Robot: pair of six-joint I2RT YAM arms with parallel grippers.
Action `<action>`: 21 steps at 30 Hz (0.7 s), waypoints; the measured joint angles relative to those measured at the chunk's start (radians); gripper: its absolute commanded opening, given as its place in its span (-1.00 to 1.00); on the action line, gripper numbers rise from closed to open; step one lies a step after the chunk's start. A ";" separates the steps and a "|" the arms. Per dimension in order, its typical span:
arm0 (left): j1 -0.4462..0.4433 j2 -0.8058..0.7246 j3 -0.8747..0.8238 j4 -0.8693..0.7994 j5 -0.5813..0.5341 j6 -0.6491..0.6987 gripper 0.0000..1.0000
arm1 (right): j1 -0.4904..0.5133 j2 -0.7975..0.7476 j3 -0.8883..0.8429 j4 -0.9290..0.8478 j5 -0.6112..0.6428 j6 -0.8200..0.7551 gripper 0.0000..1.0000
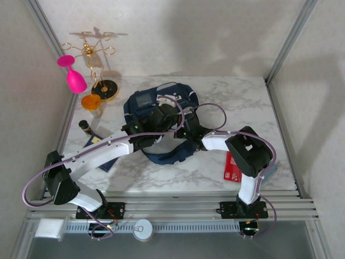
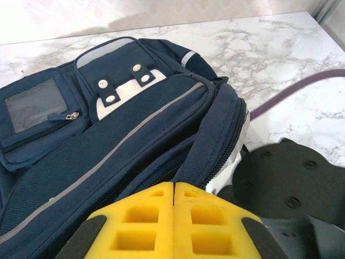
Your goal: Pack the student bag
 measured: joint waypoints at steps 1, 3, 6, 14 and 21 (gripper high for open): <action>0.002 0.000 0.000 0.000 0.000 -0.002 -1.00 | 0.000 -0.025 -0.037 0.024 -0.004 -0.005 -0.83; 0.002 0.000 0.000 0.000 0.000 -0.005 -1.00 | -0.001 -0.098 -0.117 0.039 -0.014 -0.014 -0.77; 0.002 0.000 -0.002 0.000 0.011 -0.015 -1.00 | -0.001 -0.245 -0.214 0.019 -0.026 -0.024 -0.67; 0.004 -0.068 -0.152 0.086 0.097 -0.109 -0.15 | -0.019 -0.648 -0.279 -0.199 -0.010 -0.034 -0.34; 0.091 -0.412 -0.397 0.105 0.109 -0.262 0.25 | -0.006 -0.651 -0.169 -0.409 -0.064 -0.035 -0.09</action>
